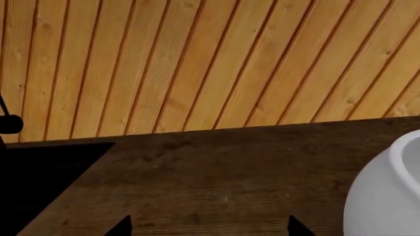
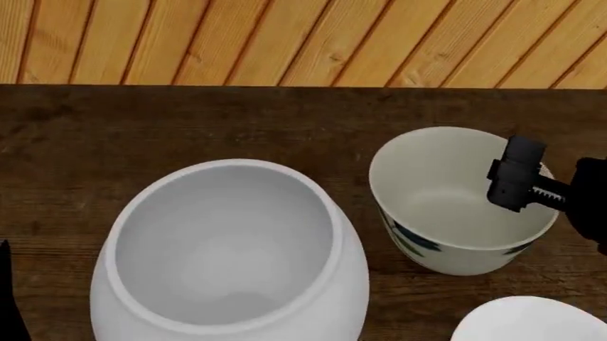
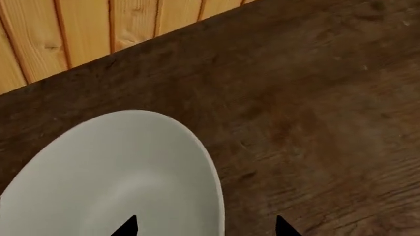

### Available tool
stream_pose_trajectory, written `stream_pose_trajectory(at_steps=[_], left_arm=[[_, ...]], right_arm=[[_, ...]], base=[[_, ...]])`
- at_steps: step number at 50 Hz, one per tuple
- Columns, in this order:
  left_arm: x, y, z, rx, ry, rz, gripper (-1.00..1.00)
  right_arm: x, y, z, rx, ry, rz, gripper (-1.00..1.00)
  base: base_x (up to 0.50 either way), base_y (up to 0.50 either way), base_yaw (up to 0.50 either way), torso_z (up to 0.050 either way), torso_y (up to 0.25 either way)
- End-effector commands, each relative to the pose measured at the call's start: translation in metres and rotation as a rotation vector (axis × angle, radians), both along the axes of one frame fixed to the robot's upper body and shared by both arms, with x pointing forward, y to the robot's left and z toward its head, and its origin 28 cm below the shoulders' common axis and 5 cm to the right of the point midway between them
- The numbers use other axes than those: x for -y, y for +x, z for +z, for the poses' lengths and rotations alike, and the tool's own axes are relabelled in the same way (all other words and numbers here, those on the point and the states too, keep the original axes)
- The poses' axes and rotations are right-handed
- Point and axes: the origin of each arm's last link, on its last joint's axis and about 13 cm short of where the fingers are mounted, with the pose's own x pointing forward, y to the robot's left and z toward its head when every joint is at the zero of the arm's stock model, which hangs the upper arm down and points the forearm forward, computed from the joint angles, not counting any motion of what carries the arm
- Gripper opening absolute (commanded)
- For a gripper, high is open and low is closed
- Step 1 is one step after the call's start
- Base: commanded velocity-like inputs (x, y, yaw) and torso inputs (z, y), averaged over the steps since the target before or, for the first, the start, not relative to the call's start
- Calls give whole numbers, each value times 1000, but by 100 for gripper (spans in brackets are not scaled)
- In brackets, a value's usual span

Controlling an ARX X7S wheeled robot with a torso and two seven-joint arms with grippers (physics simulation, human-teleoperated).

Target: Stack the bowls from largest to smallest.

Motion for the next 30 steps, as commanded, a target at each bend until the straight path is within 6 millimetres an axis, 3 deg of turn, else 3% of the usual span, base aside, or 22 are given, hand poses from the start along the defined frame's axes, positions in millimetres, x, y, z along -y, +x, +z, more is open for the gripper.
stream_pose_trajectory(at_steps=[1,11,19,20,27,30], left_arm=[[-2,1,-2,-2,-24,-19,100],[-1,2,-3,-6,-16,-18,100],[0,1,-5,-8,-8,-23,100],[-1,1,-5,-8,-7,-20,100],[0,2,-5,-9,-6,-19,100],[0,2,-6,-10,-3,-22,100]], right_arm=[[3,9,-15,-81,93,2,100],[9,8,-37,-124,132,-19,100],[10,11,-25,-41,148,-46,100],[10,10,-24,-47,154,-30,-100],[12,9,-4,50,144,-58,-100],[13,10,18,134,170,-86,-100]], base=[[0,0,0,0,0],[0,0,0,0,0],[0,0,0,0,0],[0,0,0,0,0],[0,0,0,0,0],[0,0,0,0,0]])
